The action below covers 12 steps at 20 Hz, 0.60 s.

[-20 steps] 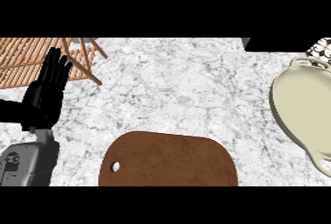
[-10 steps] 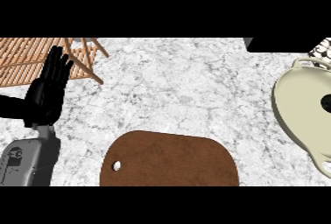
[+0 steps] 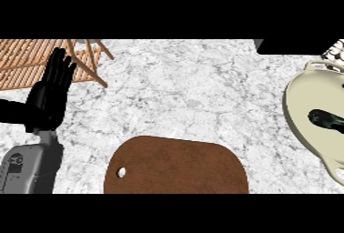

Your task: Pick the eggplant from the cutting board and place it in the pot

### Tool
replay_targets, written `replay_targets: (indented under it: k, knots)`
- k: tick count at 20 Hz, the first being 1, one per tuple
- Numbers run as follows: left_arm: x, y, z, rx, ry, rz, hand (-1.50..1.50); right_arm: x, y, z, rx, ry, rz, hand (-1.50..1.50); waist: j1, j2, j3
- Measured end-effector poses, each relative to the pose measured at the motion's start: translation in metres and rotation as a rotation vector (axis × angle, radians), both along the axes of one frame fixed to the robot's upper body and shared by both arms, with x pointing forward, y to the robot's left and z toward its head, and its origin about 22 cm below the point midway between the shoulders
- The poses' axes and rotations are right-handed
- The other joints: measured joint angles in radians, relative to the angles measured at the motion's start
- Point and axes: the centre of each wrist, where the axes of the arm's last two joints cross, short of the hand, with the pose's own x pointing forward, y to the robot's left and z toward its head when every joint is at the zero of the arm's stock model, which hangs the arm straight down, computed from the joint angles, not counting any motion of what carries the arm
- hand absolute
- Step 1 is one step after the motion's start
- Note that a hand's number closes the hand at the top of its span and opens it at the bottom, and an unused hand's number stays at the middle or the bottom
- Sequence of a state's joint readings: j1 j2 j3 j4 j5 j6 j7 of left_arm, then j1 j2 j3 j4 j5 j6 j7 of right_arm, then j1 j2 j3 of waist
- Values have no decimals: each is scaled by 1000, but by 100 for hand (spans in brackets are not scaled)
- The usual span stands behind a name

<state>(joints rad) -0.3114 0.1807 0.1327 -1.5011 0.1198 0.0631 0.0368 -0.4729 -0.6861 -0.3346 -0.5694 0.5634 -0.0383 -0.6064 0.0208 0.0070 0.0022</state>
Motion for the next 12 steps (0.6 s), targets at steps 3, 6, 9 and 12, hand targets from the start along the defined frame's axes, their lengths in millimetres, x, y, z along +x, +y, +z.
replay_targets:
  k: [3, 6, 9, 12]
  knots:
    - [-4, 0, -3, 7, 4, 1, 0, 2, 1, -1, 75, -66, 48, -150, -6, -3, 0]
    - [-7, 1, -3, 3, 6, 9, 0, 4, -3, 6, 187, -126, 55, -150, -13, -6, -1]
    - [-9, -1, -2, 0, 7, 10, 0, 8, -8, 14, 302, -162, 17, -150, -12, -5, -1]
    - [-12, 2, -5, 3, 5, 16, 0, 4, -20, 24, 420, -193, -22, -150, -15, -6, -1]
